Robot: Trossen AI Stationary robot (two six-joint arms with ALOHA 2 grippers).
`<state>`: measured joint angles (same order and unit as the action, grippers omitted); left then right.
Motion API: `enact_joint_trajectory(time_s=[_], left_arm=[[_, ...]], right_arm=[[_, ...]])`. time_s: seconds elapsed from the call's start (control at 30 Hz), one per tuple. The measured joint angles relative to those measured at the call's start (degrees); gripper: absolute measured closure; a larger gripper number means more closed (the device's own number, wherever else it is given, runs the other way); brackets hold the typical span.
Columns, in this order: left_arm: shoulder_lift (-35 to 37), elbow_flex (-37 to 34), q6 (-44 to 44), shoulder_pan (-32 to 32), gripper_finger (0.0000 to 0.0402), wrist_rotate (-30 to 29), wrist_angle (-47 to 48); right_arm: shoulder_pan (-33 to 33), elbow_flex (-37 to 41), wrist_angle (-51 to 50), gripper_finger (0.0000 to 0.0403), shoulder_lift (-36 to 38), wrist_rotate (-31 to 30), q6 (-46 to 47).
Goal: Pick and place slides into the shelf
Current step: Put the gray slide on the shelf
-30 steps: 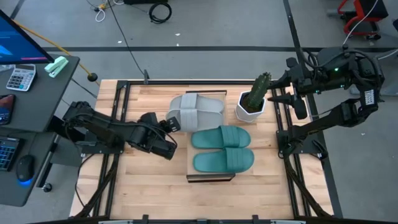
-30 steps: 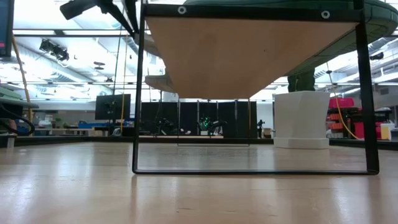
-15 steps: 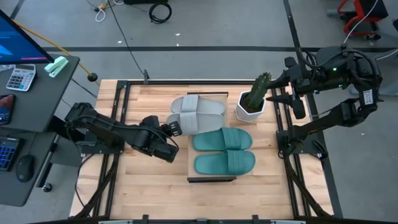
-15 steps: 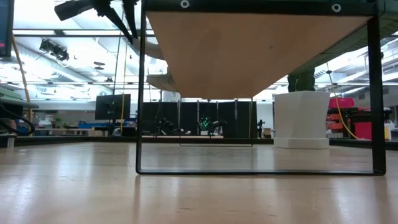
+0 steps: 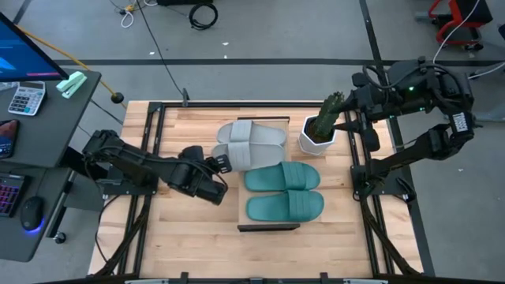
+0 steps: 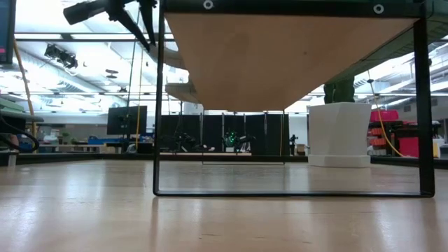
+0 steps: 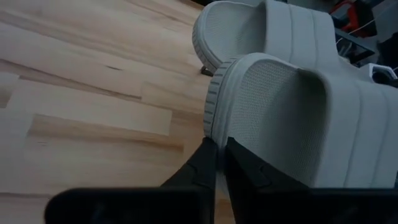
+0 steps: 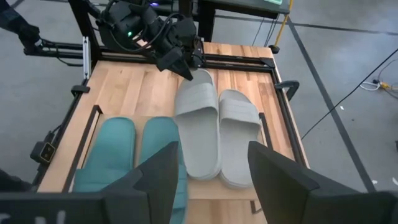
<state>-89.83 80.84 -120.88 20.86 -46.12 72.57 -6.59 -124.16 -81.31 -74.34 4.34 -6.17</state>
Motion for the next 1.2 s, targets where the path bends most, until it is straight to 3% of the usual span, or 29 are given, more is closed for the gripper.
enact_joint_trajectory(time_s=[0.57,0.83,1.2], left_arm=[[0.04,0.00,13.76,-2.29,0.0357,2.12,-7.18],[0.04,0.00,15.08,-1.03,0.0341,3.83,-7.16],[0.04,0.00,15.25,-2.32,0.0243,6.50,-7.56]], right_arm=[[-0.04,0.00,0.39,0.0204,-1.10,0.00,-0.38],[-0.04,0.00,0.39,0.0204,-1.10,0.00,-0.07],[-0.04,0.00,1.54,0.0204,-1.10,0.00,-1.43]])
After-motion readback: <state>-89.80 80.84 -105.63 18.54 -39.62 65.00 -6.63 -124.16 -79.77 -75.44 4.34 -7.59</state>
